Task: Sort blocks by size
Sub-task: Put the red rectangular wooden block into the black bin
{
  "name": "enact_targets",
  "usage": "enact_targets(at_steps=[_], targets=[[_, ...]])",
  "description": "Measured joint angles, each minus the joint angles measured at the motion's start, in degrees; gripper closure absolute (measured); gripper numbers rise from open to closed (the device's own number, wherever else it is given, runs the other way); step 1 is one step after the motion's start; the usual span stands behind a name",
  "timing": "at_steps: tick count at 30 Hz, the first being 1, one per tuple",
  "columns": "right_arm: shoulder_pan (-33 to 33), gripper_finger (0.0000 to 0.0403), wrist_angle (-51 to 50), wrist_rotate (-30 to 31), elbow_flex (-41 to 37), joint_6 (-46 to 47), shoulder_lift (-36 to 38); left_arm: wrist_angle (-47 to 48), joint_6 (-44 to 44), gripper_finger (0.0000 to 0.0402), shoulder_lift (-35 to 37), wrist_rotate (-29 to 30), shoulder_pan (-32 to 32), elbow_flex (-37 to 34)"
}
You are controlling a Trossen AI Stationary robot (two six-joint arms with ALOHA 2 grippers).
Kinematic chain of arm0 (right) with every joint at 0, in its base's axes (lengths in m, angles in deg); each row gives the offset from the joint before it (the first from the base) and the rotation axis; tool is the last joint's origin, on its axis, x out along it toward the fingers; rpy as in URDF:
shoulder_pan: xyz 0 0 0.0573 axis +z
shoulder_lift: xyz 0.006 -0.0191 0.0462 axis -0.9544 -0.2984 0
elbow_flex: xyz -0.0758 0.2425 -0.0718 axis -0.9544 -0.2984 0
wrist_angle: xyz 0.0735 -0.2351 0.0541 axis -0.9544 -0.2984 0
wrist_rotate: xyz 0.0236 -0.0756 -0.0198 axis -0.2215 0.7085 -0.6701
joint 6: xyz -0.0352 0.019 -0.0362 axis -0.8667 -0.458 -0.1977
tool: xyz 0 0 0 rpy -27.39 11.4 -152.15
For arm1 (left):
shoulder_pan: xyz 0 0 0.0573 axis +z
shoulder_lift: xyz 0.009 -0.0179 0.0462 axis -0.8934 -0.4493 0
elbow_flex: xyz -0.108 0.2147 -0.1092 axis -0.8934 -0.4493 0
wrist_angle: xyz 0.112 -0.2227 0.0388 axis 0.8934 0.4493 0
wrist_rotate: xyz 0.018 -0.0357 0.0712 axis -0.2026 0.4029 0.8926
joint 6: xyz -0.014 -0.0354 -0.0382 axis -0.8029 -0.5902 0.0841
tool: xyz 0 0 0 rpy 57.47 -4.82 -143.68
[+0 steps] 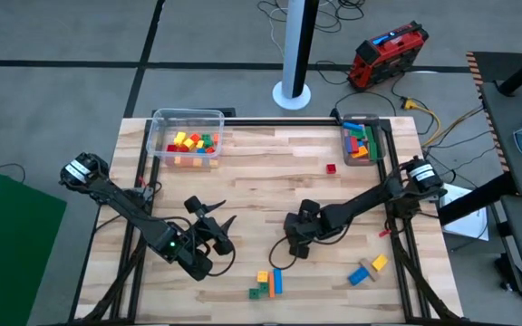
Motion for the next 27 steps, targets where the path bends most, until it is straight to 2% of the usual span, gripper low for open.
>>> enact_targets(at_steps=[4,5,11,14,16,19,23,27], targets=[[0.0,0.0307,-0.2,-0.4,0.5,1.4,0.0,-0.2,-0.2,0.018,0.0,0.0,0.0,-0.3],[0.0,0.0316,-0.2,-0.4,0.5,1.4,0.0,-0.2,-0.2,0.018,0.0,0.0,0.0,-0.3],[0.0,0.0314,-1.4,-0.6,0.8,1.6,1.2,-0.2,-0.2,0.018,0.0,0.0,0.0,-0.4],[-0.8,0.0314,-10.5,0.7,3.0,2.2,3.4,-0.1,-0.2,0.018,0.0,0.0,0.0,-0.4],[-2.1,0.0314,-18.7,5.1,5.8,3.3,6.0,-0.1,-0.2,0.018,0.0,0.0,0.0,-0.4],[-4.8,0.0314,-33.7,15.8,9.9,6.3,9.6,-0.1,-0.2,0.018,0.0,0.0,0.0,-0.4],[-10.9,0.0314,-49.5,29.0,13.6,15.5,13.7,-0.3,-0.2,0.018,0.0,0.0,0.0,-0.3],[-21.6,0.0314,-56.8,31.3,13.4,22.1,16.3,-0.7,-0.4,0.018,0.0,0.1,0.0,-0.3]])
